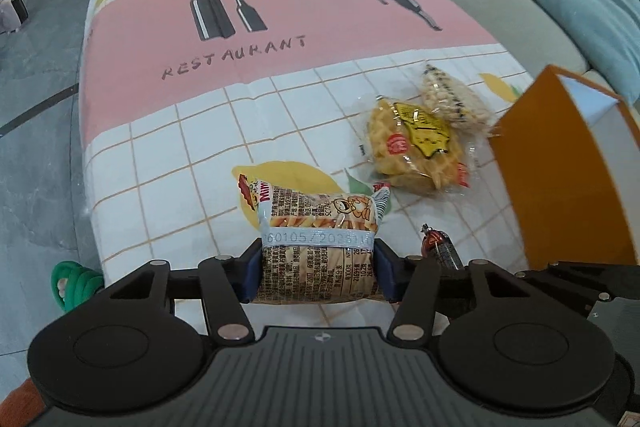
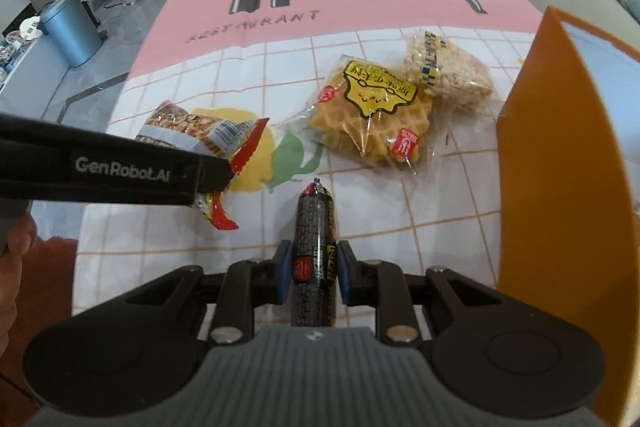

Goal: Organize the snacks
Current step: 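Grasp the dark sausage stick with the right gripper while the left grasps the peanut snack bag, then carry both snacks into the orange box and open both grippers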

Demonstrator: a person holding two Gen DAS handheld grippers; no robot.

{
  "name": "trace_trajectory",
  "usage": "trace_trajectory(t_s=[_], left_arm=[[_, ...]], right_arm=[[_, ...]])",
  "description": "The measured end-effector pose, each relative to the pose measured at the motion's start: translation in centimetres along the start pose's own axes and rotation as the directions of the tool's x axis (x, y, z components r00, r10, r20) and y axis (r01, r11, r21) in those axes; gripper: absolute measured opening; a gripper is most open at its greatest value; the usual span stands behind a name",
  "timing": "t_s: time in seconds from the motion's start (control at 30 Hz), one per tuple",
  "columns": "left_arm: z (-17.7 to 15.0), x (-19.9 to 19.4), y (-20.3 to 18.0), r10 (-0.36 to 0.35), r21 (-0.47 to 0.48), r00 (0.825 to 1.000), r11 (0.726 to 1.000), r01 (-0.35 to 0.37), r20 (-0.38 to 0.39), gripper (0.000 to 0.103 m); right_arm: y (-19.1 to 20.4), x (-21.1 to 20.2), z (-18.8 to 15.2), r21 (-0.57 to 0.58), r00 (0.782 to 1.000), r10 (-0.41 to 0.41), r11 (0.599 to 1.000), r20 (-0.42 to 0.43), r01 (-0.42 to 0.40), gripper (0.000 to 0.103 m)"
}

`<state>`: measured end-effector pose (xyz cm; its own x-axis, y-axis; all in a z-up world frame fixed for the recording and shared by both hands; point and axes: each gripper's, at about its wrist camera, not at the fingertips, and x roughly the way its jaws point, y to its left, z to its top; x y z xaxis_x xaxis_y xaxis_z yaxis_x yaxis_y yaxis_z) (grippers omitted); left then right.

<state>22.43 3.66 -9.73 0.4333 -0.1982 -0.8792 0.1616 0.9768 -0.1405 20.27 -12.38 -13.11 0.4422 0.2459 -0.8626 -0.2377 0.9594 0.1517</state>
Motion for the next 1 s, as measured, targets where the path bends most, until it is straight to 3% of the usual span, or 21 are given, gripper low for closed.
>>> trace_trajectory(t_s=[0.37, 0.63, 0.83, 0.93, 1.0], left_arm=[[-2.0, -6.4, -2.2, -0.017, 0.025, 0.998, 1.000, 0.016, 0.052, 0.062], [-2.4, -10.6, -7.4, -0.075, 0.158, 0.990, 0.986, 0.056, 0.119, 0.062], [-1.3, -11.6, -13.6, -0.141, 0.305, 0.980, 0.948, 0.092, 0.141, 0.062], [-0.4, -11.1, -16.8, -0.186, 0.386, 0.976, 0.913, 0.128, 0.117, 0.062], [0.2, -10.3, -19.0, -0.182, 0.450, 0.977, 0.885, 0.115, 0.108, 0.062]], right_arm=[[-0.3, -7.6, -1.9, 0.021, 0.993, 0.004, 1.000, 0.120, -0.006, 0.021], [-4.0, -14.2, -3.5, 0.113, 0.972, -0.024, 0.994, 0.233, -0.002, 0.021], [-8.6, -16.8, -5.0, 0.176, 0.968, -0.078, 0.984, 0.236, 0.037, 0.021], [-11.0, -17.1, -5.5, 0.175, 0.969, -0.123, 0.981, 0.214, 0.086, 0.021], [-12.8, -16.8, -5.8, 0.177, 0.970, -0.157, 0.976, 0.188, 0.123, 0.021]])
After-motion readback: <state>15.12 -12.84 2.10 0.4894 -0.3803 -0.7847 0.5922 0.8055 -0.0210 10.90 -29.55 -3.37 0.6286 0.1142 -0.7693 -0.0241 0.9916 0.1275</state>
